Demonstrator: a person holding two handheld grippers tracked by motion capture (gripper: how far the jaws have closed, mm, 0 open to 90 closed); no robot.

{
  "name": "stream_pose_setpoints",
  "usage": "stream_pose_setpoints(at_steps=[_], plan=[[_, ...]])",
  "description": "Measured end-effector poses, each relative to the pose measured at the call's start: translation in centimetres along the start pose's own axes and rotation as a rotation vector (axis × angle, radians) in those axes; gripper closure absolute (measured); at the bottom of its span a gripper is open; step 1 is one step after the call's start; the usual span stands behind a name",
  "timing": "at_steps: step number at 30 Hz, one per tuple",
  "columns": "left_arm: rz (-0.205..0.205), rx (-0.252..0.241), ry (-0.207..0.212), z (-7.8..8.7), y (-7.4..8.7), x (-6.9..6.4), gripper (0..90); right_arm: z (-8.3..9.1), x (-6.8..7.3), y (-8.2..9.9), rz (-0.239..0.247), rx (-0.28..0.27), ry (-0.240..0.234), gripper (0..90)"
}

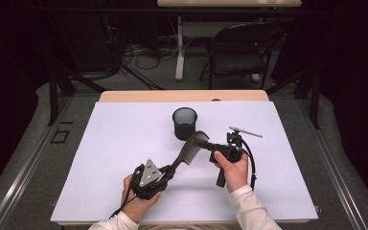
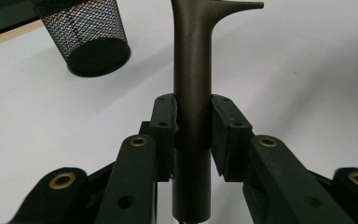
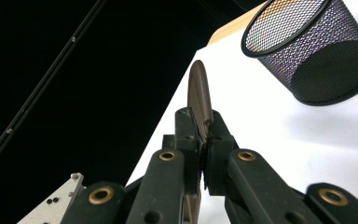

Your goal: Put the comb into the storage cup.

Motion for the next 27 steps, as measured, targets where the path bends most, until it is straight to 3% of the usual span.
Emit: stream_pose_setpoints(at_steps=[10,21,27], plan=[[0.008,-0.01,-0.002,0.06,-0.02,0.04,70.7,0.08,-0.12,-0.05,-0.01,-0.004,-0.002,87.2],[0.015,-0.025,0.003,0.11,-0.08,0.22,63.5,0.21,-0.29,-0.15,-0.012,-0.012,0.003,87.2],[0.039,-0.037,0.013,0.21,-0.17,0.3,59.3,0.42,-0.48,-0.34,-0.016,-0.025,0.005,87.2]])
Point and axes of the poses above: each handheld gripper's, and its own axes: z roughly backward along the jaws, y roughly out of its underside, x roughly to its left, the point moved 4 cm from there along -z, roughly forward along the jaws, and after that the axes turned 1 degree about -y, right-handed, at the moved point
